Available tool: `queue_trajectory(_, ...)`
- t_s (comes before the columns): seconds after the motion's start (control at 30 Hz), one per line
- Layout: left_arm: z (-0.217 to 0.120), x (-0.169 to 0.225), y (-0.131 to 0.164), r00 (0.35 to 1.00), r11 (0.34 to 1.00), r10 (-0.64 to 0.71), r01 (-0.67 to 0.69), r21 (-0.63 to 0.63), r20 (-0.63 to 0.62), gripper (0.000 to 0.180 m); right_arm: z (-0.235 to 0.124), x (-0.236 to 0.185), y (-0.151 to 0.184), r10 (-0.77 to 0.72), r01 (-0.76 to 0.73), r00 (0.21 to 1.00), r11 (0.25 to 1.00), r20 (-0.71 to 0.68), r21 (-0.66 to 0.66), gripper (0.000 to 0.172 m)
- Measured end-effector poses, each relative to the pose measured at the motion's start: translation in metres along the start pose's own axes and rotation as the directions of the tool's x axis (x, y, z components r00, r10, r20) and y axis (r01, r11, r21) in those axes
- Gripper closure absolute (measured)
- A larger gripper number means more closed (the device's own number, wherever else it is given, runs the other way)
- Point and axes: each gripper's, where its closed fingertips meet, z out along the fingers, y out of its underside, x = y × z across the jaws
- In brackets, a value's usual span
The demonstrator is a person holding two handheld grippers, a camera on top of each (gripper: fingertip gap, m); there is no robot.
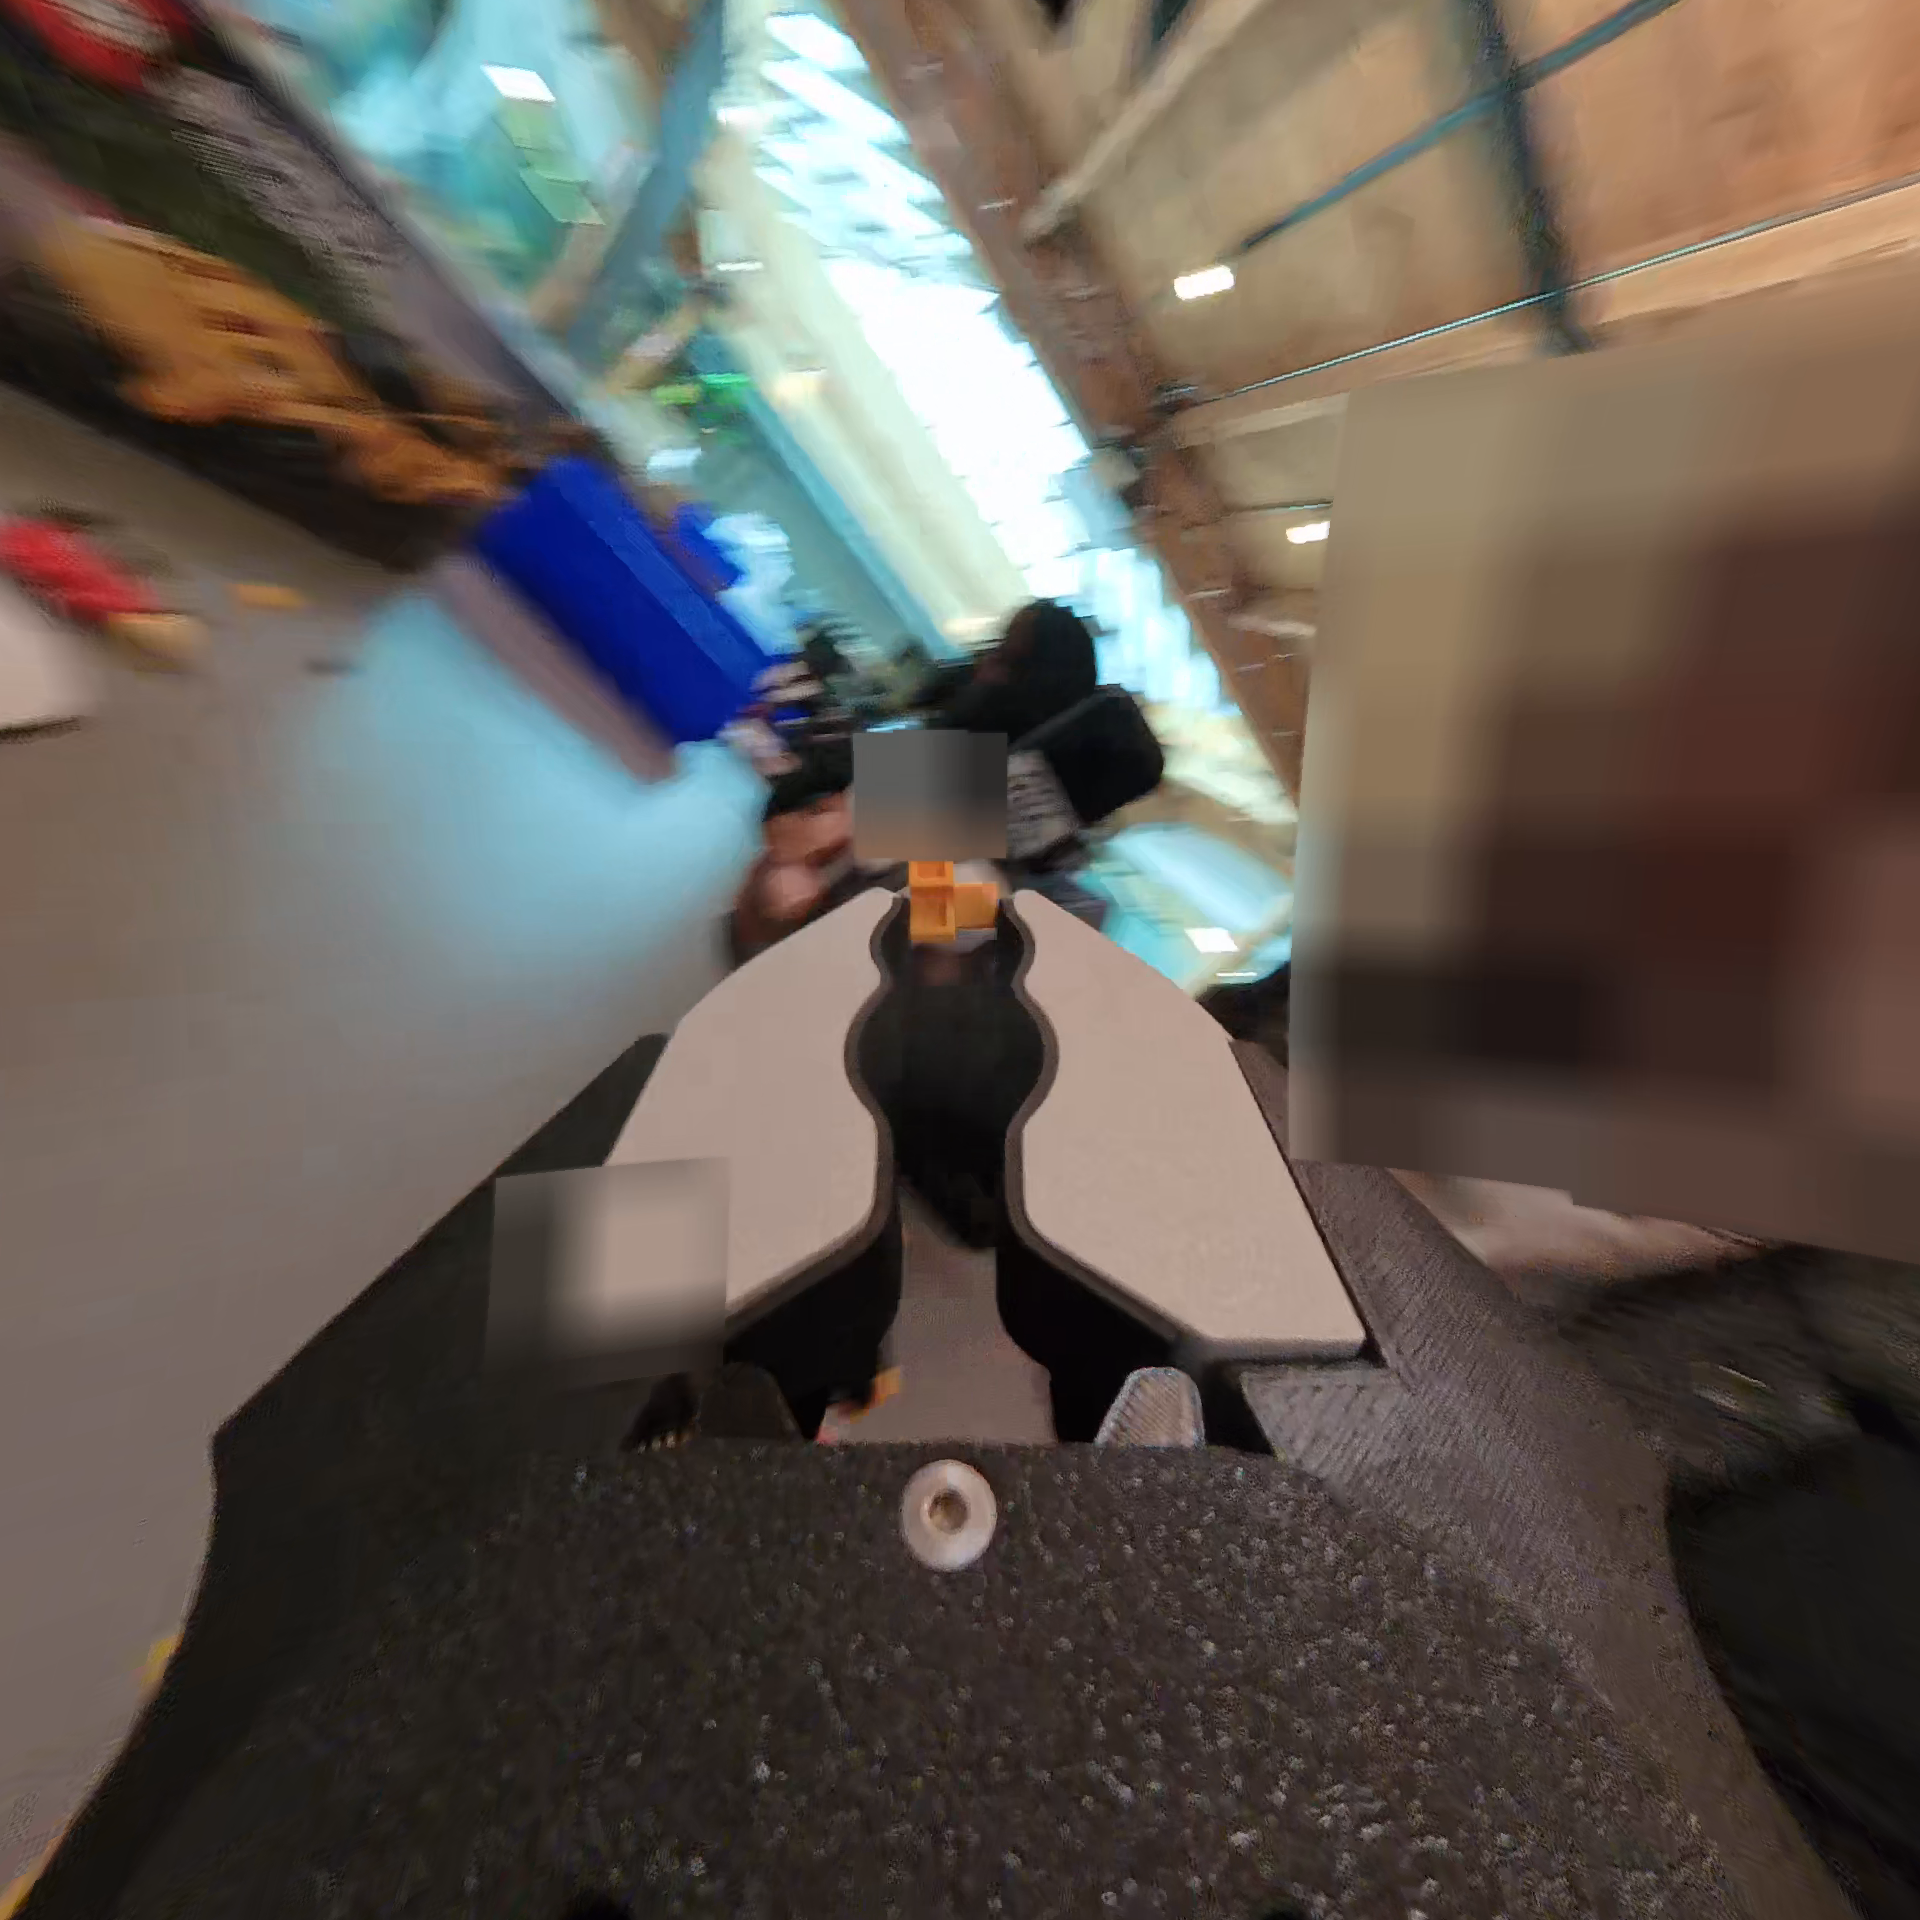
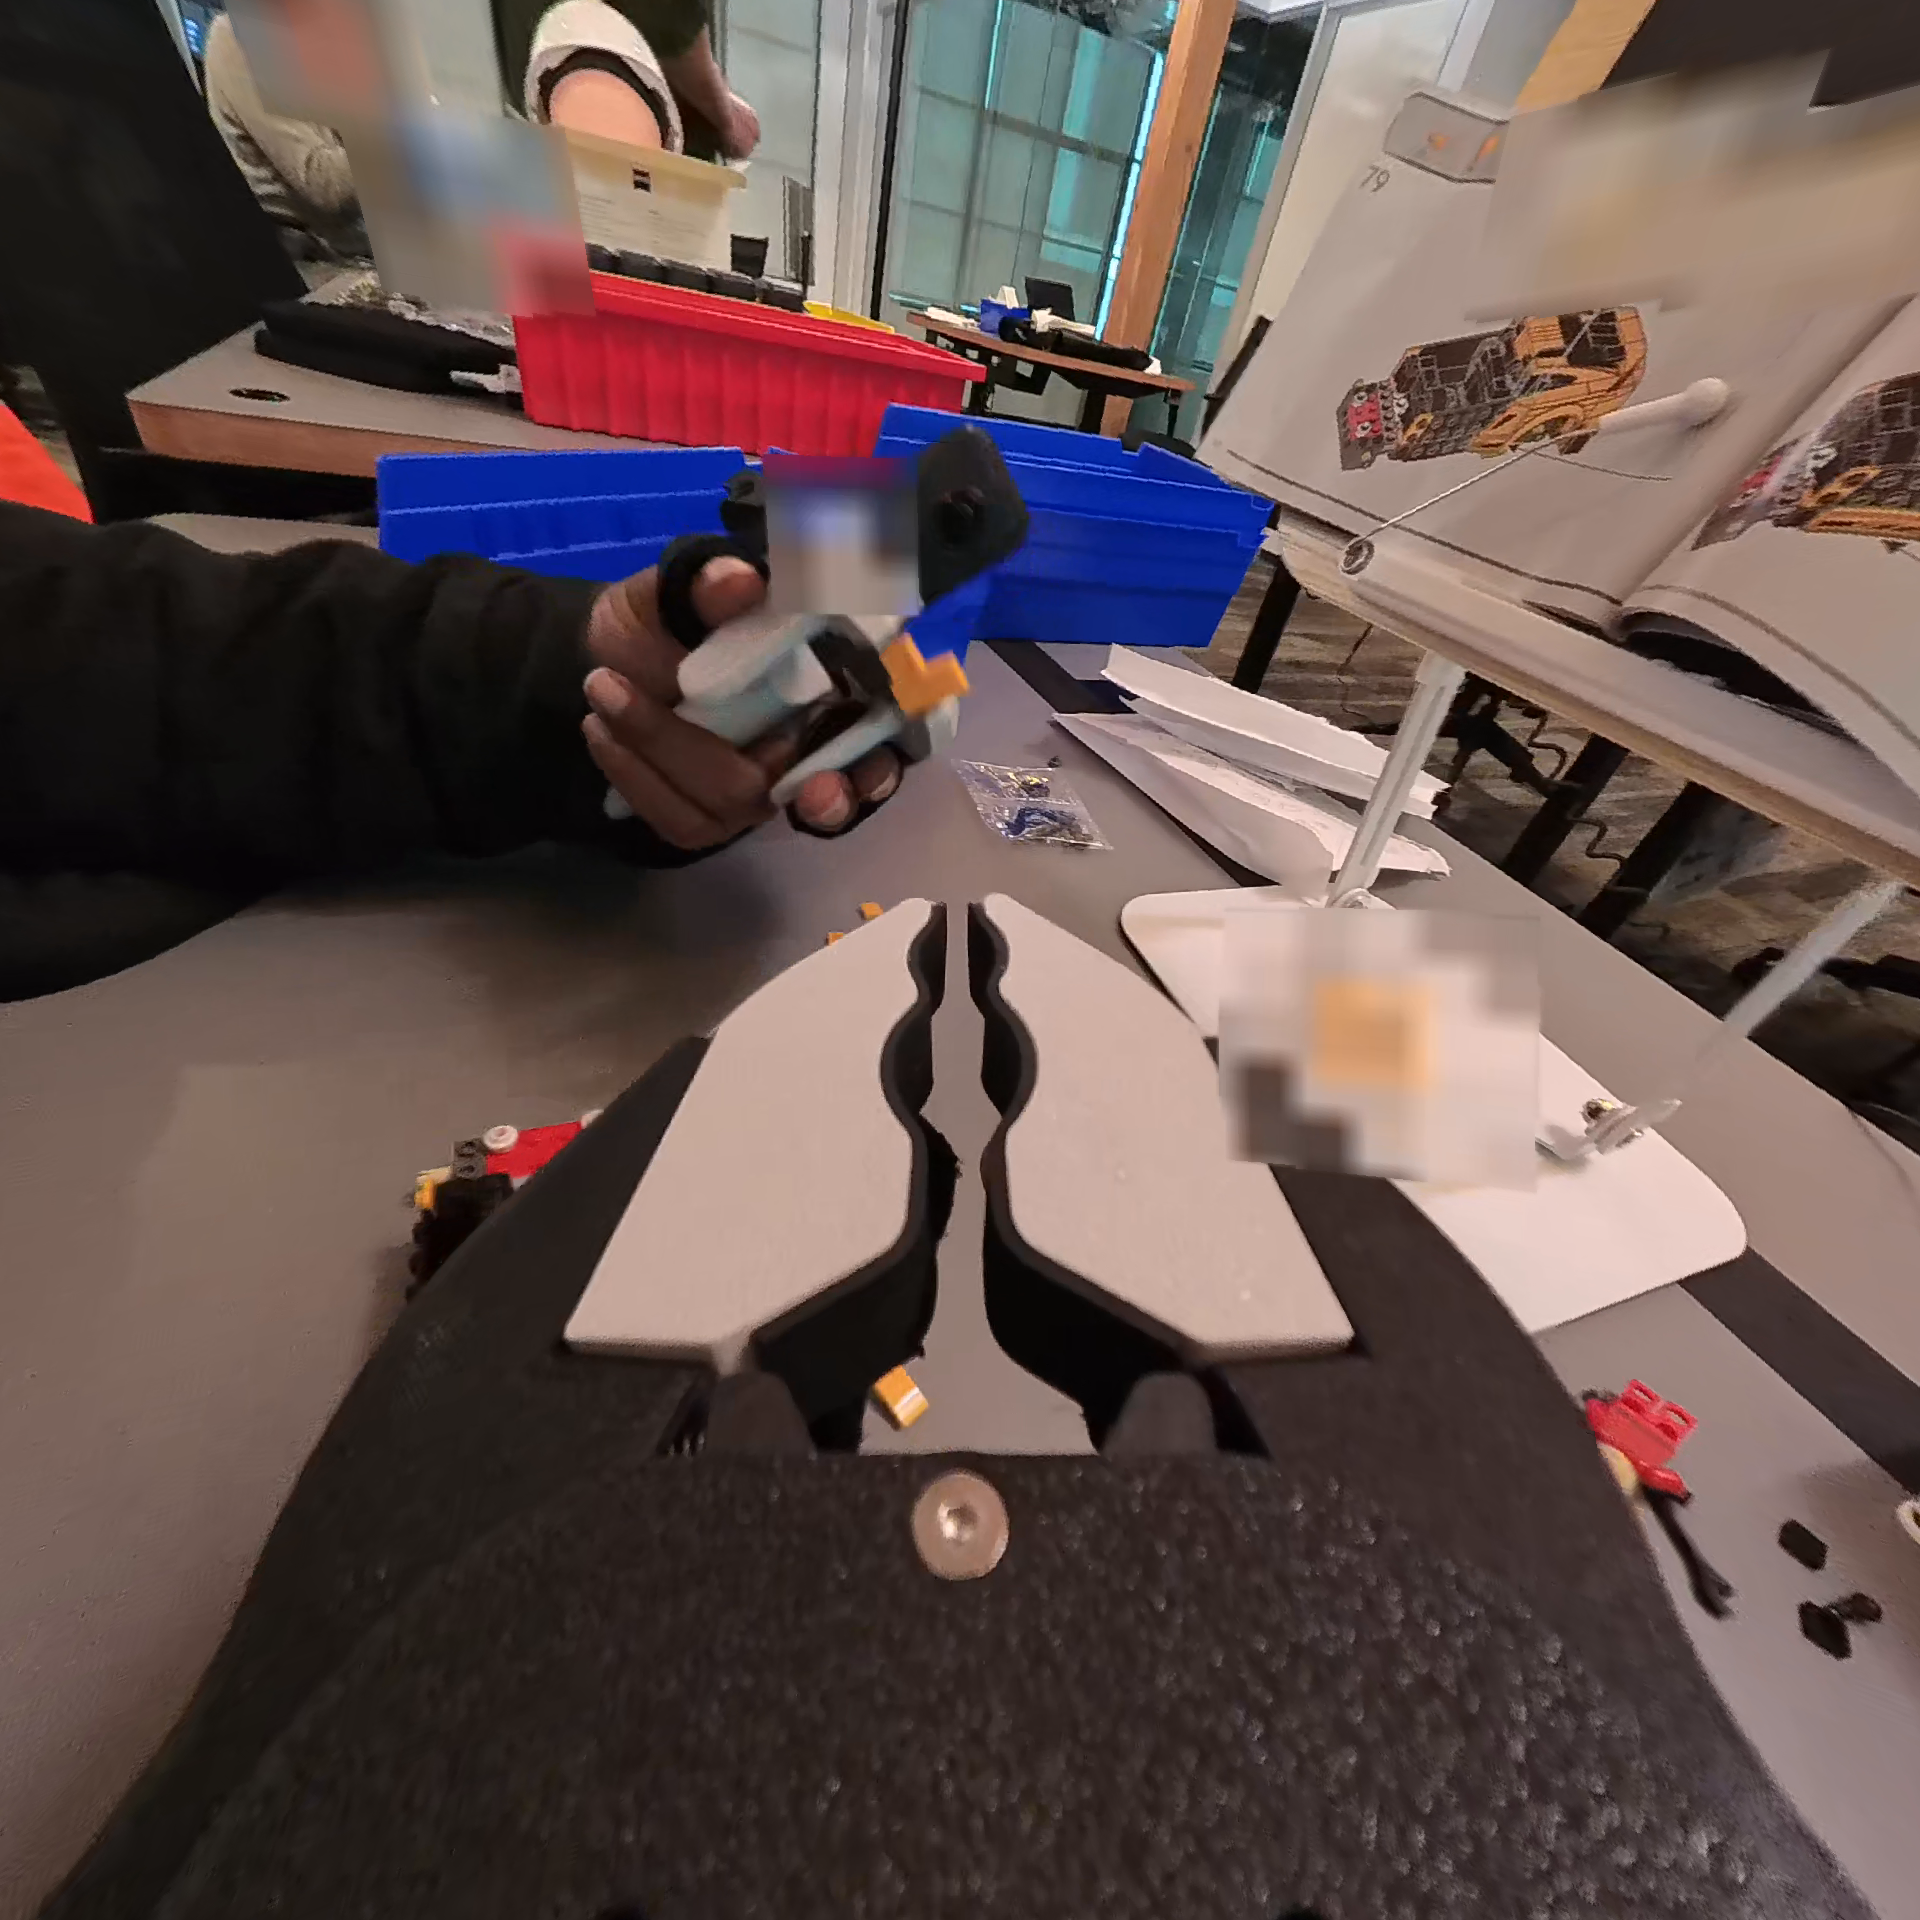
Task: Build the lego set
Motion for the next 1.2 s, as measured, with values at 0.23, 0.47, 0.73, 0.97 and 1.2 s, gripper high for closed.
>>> queue_trajectory(0.23, -0.102, -0.108, -0.003, 0.402, 0.912, 0.409, -0.142, -0.385, 0.819, 0.165, -0.011, 0.028, -0.001, 0.031, -0.029, 0.993, 0.999, -0.114, 0.023, 0.169)
queue_trajectory(0.47, -0.1, -0.126, 0.018, 0.309, 0.843, 0.527, -0.072, -0.533, 0.792, 0.164, -0.05, 0.084, -0.023, 0.076, -0.001, 0.896, 0.986, -0.438, 0.169, 0.171)
queue_trajectory(0.73, -0.085, -0.123, 0.029, 0.314, 0.761, 0.634, -0.089, -0.643, 0.707, 0.14, -0.063, 0.103, -0.017, 0.11, -0.022, 0.848, 0.984, -0.519, 0.174, 0.172)
queue_trajectory(0.97, -0.08, -0.12, 0.035, 0.323, 0.696, 0.702, -0.117, -0.709, 0.635, 0.121, -0.05, 0.091, -0.009, 0.084, -0.031, 0.889, 0.992, -0.451, 0.123, 0.172)
queue_trajectory(1.2, -0.086, -0.116, 0.05, 0.356, 0.617, 0.75, -0.07, -0.784, 0.558, 0.134, -0.036, 0.075, -0.002, 0.008, 0.012, 0.92, 0.999, -0.391, 0.049, 0.172)
